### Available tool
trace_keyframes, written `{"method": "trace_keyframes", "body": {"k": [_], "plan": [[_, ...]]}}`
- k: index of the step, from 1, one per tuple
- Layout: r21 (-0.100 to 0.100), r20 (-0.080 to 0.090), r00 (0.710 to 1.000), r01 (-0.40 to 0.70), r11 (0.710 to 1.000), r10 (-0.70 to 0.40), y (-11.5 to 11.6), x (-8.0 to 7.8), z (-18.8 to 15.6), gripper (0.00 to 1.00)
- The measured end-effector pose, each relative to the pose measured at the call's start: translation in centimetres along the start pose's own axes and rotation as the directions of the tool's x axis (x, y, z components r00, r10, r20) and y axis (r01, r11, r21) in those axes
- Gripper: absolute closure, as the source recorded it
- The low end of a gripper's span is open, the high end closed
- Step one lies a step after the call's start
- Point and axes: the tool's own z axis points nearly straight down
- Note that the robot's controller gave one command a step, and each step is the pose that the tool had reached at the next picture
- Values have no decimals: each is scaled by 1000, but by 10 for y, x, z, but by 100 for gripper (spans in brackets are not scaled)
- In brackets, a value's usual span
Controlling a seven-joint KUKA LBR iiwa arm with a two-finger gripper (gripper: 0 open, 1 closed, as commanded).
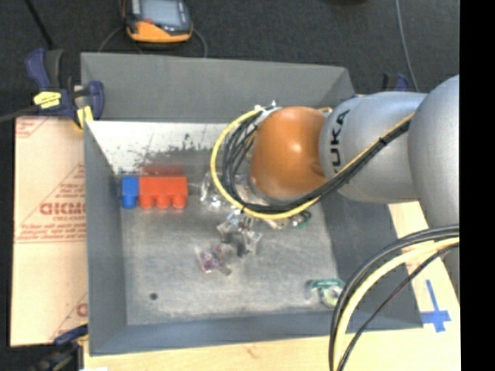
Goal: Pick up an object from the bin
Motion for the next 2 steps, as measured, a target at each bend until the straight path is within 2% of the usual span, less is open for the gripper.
{"method": "trace_keyframes", "body": {"k": [1, 2], "plan": [[-1, 0, 1000, -1, 1000, 1, 0, 0, 0, 0], [-2, 0, 1000, -3, 1000, 3, 1, 0, 0, 100]]}}
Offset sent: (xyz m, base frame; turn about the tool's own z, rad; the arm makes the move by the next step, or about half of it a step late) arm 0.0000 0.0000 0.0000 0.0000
